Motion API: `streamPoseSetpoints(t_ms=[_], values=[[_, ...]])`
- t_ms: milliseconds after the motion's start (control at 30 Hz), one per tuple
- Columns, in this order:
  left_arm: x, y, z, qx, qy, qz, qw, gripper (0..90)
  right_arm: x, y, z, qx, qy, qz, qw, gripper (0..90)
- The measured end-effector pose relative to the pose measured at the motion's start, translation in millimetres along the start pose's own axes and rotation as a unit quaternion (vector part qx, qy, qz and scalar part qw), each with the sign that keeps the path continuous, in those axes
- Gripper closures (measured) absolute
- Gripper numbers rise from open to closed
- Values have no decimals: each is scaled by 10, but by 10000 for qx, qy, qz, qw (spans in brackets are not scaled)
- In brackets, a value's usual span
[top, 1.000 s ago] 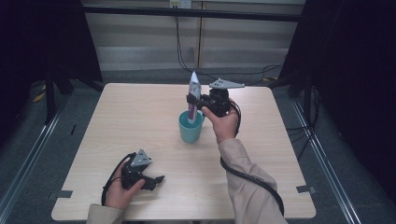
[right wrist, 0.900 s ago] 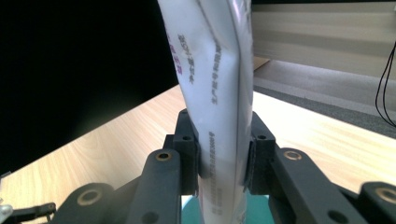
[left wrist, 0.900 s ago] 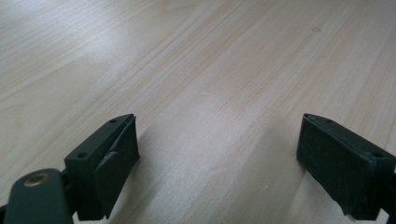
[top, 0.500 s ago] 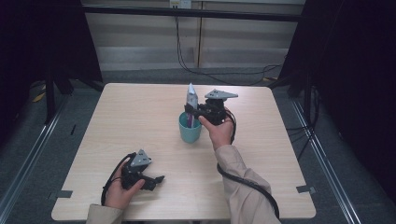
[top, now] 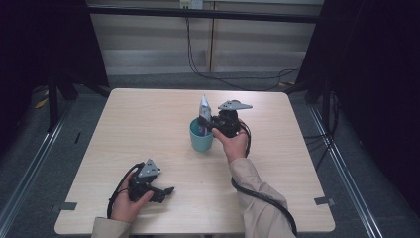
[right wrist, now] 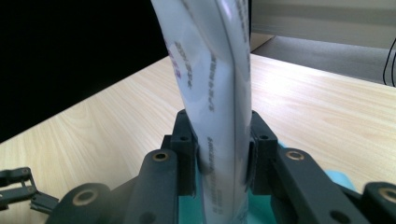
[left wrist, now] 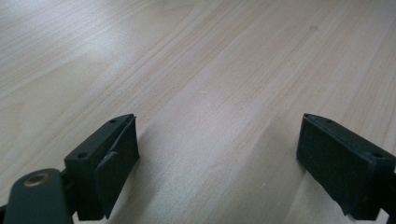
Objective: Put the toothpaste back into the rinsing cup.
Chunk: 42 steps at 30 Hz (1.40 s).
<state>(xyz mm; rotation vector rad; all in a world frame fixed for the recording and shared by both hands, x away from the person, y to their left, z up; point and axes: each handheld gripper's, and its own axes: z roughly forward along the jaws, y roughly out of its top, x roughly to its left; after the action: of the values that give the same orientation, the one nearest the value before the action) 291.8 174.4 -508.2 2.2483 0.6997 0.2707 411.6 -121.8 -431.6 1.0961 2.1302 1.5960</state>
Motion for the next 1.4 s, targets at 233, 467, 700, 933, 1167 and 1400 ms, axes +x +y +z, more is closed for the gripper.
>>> streamPoseSetpoints(t_ms=[233,467,700,933,1167,1400], values=[[-3,-4,-1,-12,-17,-9,10000,125,6,-49,27,128,-60,-68,9999,679],[-4,-5,-1,-23,-18,-12,10000,125,-4,-66,13,148,-99,-97,9998,667],[-4,-5,-2,-19,-16,-9,10000,124,31,-39,-3,107,-42,-127,9999,643],[-4,-6,-2,-17,-18,-10,10000,125,63,-50,-31,169,-50,-237,9996,631],[-6,-6,-3,-11,-14,-16,10000,124,69,-82,-57,249,-35,-314,9992,597],[-4,-6,-3,-16,-18,-9,10000,124,86,-81,-63,298,-7,-369,9989,575]])
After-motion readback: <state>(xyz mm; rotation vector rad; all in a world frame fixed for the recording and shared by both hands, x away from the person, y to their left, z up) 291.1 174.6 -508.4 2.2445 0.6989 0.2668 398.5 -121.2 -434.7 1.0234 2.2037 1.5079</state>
